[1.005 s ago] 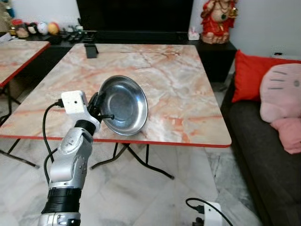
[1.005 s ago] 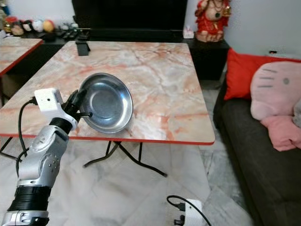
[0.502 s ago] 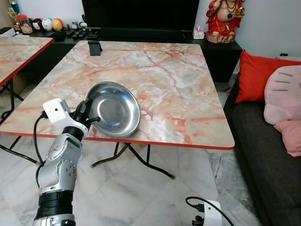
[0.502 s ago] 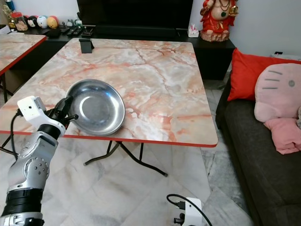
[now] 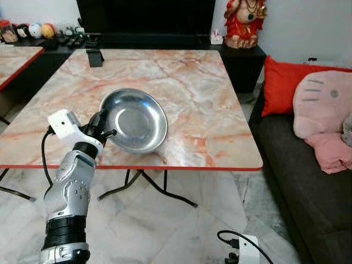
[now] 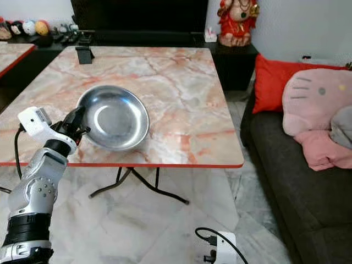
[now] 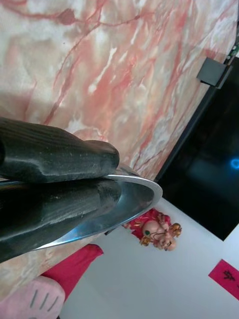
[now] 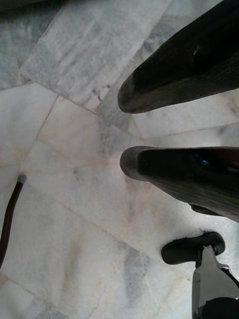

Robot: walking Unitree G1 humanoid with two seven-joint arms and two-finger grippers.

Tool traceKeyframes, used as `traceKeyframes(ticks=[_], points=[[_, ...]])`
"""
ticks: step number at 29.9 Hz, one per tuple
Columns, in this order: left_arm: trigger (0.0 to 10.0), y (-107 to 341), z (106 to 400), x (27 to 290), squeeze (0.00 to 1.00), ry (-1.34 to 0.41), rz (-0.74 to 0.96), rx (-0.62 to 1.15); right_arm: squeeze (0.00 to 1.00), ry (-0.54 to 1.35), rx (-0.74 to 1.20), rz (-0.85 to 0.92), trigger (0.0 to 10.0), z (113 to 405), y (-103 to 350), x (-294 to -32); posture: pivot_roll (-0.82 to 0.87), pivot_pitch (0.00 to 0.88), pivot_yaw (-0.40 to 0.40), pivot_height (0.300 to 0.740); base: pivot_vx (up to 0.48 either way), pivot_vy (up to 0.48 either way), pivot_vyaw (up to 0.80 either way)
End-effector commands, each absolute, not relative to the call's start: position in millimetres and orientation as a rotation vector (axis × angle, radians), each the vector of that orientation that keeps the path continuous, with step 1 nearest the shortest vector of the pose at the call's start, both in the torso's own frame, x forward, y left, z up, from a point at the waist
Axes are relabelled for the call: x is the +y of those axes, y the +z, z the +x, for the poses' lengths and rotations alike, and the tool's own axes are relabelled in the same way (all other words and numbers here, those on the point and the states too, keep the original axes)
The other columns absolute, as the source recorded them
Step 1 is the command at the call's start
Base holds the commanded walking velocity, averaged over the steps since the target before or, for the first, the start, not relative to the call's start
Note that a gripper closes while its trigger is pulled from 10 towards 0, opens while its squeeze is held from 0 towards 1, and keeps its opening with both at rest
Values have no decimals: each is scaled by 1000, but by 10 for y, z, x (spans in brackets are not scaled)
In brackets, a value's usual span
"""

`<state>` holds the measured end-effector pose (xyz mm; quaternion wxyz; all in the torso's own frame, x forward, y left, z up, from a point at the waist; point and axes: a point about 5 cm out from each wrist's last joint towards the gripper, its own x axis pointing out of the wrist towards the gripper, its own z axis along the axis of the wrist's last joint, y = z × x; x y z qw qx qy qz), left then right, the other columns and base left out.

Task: Setting the table

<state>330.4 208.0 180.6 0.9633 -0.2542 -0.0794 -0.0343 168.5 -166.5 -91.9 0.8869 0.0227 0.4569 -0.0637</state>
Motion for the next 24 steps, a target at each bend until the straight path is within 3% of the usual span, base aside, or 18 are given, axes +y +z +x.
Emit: traceKeyframes(ticks=[1, 10, 16, 24], points=[[10000, 1865, 3312, 2055, 0, -90, -517, -179, 0, -135, 940, 44, 10000, 1696, -911, -1674, 49, 0, -25, 740, 0, 0, 0], [10000, 1865, 3307, 2021, 0, -101, -514, -175, 0, -138, 943, 52, 10000, 1684, -917, -1668, 50, 0, -22, 740, 0, 0, 0], [10000, 1868, 3311, 2017, 0, -102, -509, -176, 0, -134, 946, 58, 10000, 1678, -920, -1664, 50, 0, -21, 740, 264, 0, -555], [10000, 1875, 3311, 2017, 0, -99, -504, -181, 0, -131, 943, 49, 10000, 1674, -920, -1669, 52, 0, -23, 740, 273, 0, 0]])
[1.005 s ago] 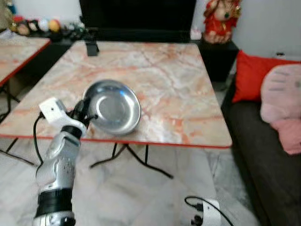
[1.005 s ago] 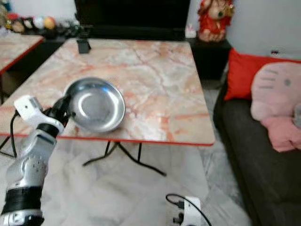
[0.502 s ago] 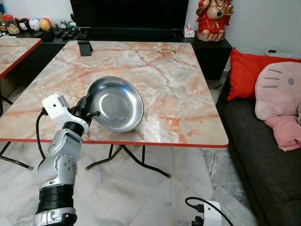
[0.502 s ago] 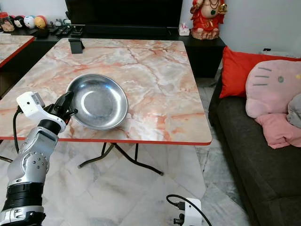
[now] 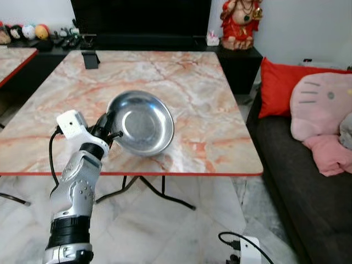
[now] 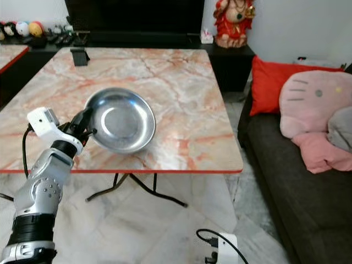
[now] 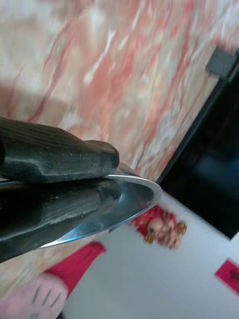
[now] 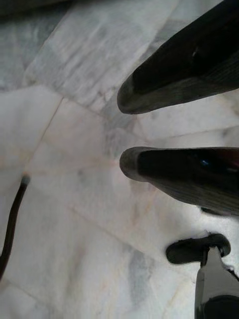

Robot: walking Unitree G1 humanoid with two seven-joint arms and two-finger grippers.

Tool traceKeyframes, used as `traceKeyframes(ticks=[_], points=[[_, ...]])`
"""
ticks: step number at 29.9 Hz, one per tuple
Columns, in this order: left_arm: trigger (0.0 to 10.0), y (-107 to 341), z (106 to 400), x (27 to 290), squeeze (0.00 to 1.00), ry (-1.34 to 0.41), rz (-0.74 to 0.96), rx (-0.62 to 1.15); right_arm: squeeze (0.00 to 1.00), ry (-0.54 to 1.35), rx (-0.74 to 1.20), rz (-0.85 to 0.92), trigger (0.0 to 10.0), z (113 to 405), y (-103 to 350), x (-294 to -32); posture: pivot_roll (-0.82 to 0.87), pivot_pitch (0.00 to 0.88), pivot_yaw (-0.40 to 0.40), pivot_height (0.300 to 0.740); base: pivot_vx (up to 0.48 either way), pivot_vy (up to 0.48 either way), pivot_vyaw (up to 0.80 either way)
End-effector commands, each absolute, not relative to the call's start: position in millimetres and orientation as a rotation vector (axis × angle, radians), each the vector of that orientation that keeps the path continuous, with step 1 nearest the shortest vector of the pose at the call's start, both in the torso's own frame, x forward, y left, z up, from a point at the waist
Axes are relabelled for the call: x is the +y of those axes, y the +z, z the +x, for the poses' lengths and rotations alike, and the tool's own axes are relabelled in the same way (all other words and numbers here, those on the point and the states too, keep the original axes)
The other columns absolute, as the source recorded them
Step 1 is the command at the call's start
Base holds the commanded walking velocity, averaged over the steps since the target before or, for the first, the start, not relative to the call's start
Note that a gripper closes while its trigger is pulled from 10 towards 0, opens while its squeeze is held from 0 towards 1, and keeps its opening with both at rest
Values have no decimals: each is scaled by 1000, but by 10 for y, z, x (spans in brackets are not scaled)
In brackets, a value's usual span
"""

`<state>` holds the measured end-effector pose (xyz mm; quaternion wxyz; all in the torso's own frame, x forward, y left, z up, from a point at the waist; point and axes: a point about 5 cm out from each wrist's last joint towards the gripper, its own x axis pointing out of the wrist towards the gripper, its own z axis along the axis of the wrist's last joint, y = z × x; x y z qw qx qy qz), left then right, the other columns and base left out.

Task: Setting the table

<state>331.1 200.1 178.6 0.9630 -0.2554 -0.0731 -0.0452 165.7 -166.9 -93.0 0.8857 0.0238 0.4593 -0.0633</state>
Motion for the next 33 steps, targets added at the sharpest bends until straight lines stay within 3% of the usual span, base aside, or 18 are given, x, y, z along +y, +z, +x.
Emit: traceKeyframes(ticks=[1, 15, 33], points=[[10000, 1875, 3311, 2017, 0, -99, -504, -181, 0, -131, 942, 49, 10000, 1674, -920, -1669, 52, 0, -23, 740, 274, 0, 0], [10000, 1900, 3316, 2014, 0, -88, -509, -188, 0, -129, 944, 49, 10000, 1677, -920, -1671, 53, 0, -28, 740, 135, 0, 0], [10000, 1591, 3164, 2224, 0, 52, -686, 17, 0, -119, 952, 46, 10000, 1681, -920, -1675, 59, 0, -33, 740, 0, 0, 0]])
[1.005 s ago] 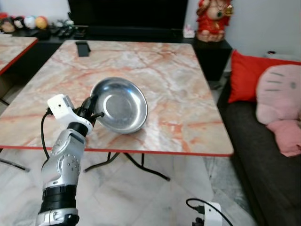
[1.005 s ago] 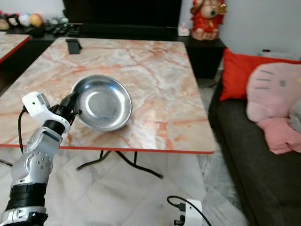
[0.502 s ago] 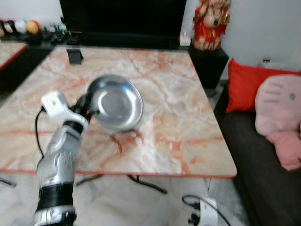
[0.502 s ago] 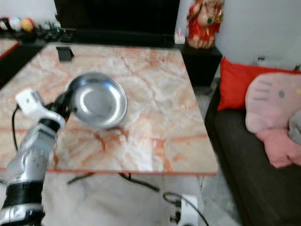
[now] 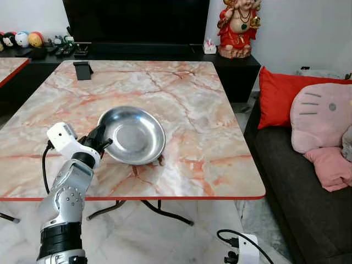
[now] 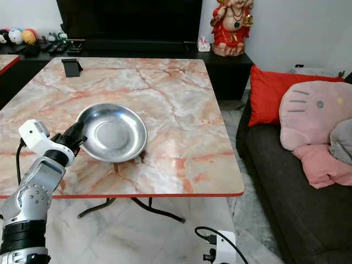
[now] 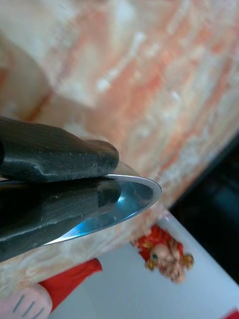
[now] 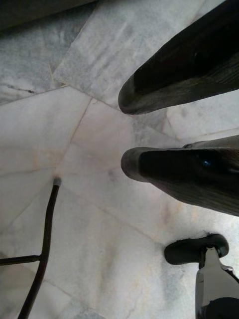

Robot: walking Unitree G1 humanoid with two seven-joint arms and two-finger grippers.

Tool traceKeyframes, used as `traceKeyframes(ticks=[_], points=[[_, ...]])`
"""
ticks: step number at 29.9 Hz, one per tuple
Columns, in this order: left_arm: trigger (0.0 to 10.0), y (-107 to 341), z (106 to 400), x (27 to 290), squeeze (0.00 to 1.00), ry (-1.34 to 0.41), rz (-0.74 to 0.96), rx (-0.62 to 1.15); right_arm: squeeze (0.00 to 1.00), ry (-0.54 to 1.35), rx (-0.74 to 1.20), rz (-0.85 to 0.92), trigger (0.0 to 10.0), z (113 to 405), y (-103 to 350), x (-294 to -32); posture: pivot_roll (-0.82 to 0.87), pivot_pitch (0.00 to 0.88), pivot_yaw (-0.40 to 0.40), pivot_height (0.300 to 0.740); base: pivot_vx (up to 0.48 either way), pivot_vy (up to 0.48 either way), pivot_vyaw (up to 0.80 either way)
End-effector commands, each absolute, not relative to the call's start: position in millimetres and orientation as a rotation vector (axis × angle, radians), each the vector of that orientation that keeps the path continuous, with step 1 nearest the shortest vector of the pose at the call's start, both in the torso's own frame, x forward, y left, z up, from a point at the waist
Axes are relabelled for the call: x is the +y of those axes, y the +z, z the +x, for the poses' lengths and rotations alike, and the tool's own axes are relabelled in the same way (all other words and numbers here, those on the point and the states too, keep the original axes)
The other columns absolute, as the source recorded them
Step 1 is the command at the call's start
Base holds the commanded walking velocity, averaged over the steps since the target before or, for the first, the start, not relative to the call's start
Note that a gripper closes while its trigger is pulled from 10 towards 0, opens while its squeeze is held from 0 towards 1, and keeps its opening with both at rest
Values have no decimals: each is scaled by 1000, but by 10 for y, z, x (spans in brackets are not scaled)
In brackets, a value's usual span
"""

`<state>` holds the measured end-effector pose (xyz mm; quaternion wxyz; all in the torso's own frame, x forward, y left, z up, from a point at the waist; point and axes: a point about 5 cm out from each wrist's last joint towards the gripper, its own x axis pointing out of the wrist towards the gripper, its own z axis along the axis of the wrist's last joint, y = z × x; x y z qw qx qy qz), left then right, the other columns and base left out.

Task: Setting the table

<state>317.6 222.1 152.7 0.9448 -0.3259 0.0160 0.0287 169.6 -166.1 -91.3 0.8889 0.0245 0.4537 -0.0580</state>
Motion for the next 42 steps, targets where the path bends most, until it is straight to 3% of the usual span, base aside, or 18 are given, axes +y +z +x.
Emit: traceKeyframes(ticks=[1, 27, 28, 29, 30, 31, 32, 42], points=[[10000, 1570, 3156, 2223, 0, 55, -699, 28, 0, -118, 953, 45, 10000, 1681, -920, -1674, 58, 0, -31, 740, 0, 0, 0], [10000, 1292, 3034, 2293, 0, 130, -579, 167, 0, -108, 958, 51, 10000, 1679, -923, -1663, 58, 0, -30, 740, 0, 0, 0], [10000, 1283, 3034, 2293, 51, 131, -579, 171, 0, -107, 958, 51, 10000, 1679, -923, -1662, 60, 0, -30, 740, 0, 0, 0], [10000, 1275, 3032, 2295, 482, 132, -576, 174, 0, -106, 959, 50, 10000, 1680, -923, -1661, 60, 0, -30, 740, 0, 0, 0], [10000, 1275, 3032, 2295, 482, 132, -576, 174, 0, -106, 959, 50, 10000, 1680, -923, -1661, 60, 0, -30, 740, 0, 0, 0], [10000, 1271, 3030, 2297, 737, 133, -570, 178, 0, -106, 959, 51, 10000, 1680, -923, -1660, 60, 0, -30, 740, 0, 0, 0], [10000, 1257, 3025, 2312, 773, 146, -555, 188, 0, -105, 959, 51, 10000, 1680, -923, -1660, 59, 0, -29, 740, 0, 0, 0], [10000, 1225, 3018, 2334, 729, 168, -517, 205, 0, -103, 960, 52, 10000, 1681, -923, -1658, 61, 0, -30, 740, 0, 0, 0]])
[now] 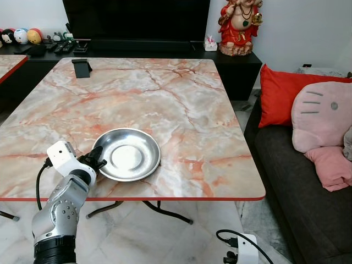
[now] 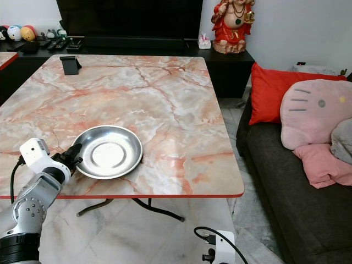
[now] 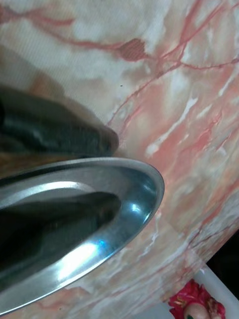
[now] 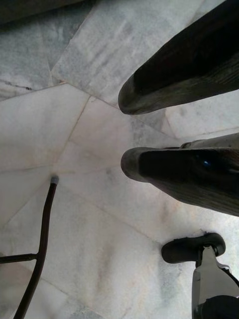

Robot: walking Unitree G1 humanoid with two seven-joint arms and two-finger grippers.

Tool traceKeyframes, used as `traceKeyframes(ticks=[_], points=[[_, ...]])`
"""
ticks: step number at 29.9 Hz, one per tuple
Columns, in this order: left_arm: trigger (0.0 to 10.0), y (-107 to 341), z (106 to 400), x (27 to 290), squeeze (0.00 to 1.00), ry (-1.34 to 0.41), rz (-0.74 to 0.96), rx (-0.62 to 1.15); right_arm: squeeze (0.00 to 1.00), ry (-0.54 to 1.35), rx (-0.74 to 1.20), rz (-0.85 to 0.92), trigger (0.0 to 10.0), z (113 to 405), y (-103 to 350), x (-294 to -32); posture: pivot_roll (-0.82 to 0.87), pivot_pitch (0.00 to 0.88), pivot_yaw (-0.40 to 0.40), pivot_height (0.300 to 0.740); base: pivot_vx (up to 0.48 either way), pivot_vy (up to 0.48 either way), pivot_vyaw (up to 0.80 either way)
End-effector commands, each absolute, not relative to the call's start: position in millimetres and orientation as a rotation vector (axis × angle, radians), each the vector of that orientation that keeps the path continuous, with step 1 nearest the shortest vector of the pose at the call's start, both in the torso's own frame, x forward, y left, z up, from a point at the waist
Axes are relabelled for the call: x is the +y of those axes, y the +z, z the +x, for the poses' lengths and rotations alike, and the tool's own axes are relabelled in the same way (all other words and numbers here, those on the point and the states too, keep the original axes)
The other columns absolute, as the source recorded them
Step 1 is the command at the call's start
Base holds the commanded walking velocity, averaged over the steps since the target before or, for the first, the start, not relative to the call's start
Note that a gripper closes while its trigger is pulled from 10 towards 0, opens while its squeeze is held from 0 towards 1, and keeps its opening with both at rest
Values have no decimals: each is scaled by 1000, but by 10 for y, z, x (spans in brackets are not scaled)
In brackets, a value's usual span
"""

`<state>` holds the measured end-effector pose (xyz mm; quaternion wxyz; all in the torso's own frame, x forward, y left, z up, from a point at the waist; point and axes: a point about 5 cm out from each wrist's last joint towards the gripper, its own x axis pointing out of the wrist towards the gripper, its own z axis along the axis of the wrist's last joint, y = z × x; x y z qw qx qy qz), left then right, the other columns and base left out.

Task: Setting the table

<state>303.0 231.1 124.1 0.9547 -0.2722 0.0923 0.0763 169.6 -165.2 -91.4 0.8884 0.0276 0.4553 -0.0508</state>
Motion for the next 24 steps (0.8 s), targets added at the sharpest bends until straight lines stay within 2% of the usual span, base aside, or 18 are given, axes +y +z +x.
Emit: traceKeyframes(ticks=[1, 15, 16, 17, 18, 19, 24], points=[[10000, 1223, 3017, 2335, 722, 170, -514, 207, 0, -103, 960, 52, 10000, 1681, -923, -1658, 61, 0, -30, 740, 0, 0, 0], [10000, 1225, 3014, 2291, 686, 124, -358, 220, 0, -97, 964, 51, 10000, 1686, -922, -1659, 62, 0, -31, 740, 0, 0, 0], [10000, 1242, 3015, 2281, 580, 111, -297, 208, 0, -97, 964, 51, 10000, 1686, -922, -1660, 62, 0, -31, 740, 0, 0, 0], [10000, 1242, 3015, 2281, 580, 111, -297, 208, 0, -97, 964, 51, 10000, 1686, -922, -1660, 62, 0, -31, 740, 0, 0, 0], [10000, 1297, 3018, 2270, 157, 91, -209, 173, 0, -97, 964, 51, 10000, 1686, -922, -1660, 62, 0, -31, 740, 0, 0, 0], [10000, 1371, 3018, 2261, 0, 77, -138, 126, 0, -97, 963, 52, 10000, 1685, -922, -1661, 62, 0, -30, 740, 0, 0, 0], [10000, 1471, 3007, 2270, 0, 73, -72, 67, 0, -97, 963, 53, 10000, 1685, -922, -1660, 62, 0, -30, 740, 0, 0, 0]])
